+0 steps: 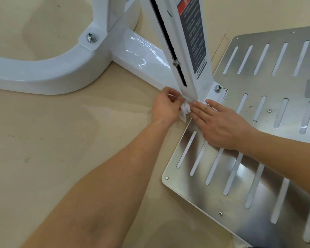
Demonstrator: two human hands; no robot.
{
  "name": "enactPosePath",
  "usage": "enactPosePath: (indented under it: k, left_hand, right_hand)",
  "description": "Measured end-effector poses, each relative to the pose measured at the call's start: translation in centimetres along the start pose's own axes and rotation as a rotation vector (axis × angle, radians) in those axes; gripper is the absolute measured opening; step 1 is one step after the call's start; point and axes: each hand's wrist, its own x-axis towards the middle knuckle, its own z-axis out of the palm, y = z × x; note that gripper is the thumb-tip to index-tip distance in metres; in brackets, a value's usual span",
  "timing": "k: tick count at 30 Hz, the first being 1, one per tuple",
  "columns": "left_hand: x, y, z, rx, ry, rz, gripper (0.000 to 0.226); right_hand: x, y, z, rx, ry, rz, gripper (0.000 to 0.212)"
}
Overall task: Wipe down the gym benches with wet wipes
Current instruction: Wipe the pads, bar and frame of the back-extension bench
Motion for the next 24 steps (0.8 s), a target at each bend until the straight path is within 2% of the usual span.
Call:
enactPosePath:
  k: [4, 9, 13, 16, 18, 21, 24]
  left_hand:
    - [-0.7, 0.1, -3.7, -0.267, -0.068, -0.107, 0.01]
    - [-1.7, -0.9, -6.5, -0.414, -0.096, -0.167, 0.015]
    - [-1.1, -1.5, -8.6, -0.518, -0.085, -0.22, 0.018]
    - [-0.4, -2.2, -10.0, -0.48, -0.074, -0.221, 0.017]
    - [0.5, -2.3, -10.3, -0.423, 0.012, -0.215, 0.013]
    - [2.8, -2.1, -10.1, -0.394, 0.262, -0.195, 0.006]
    - [5.2, -1.3, -9.8, -0.425, 0.447, -0.13, 0.011]
  right_hand:
    - [1.6, -2.1, -2.0, 0.325, 0.071, 0.175, 0.069]
    - [6.1, -5.2, -4.7, 0.752, 0.105, 0.312, 0.068]
    - [9.2, -6.8, -5.1, 0.903, 0.238, 0.337, 0.06]
    - [10.4, -7.3, -4.6, 0.958, 0.265, 0.331, 0.057]
    - [10.8, -7.5, -4.1, 0.995, 0.276, 0.373, 0.058]
    - [10.9, -7.4, -3.1, 0.994, 0.306, 0.474, 0.057]
    - [11.0, -7.1, -2.4, 1.026, 0.325, 0.56, 0.051]
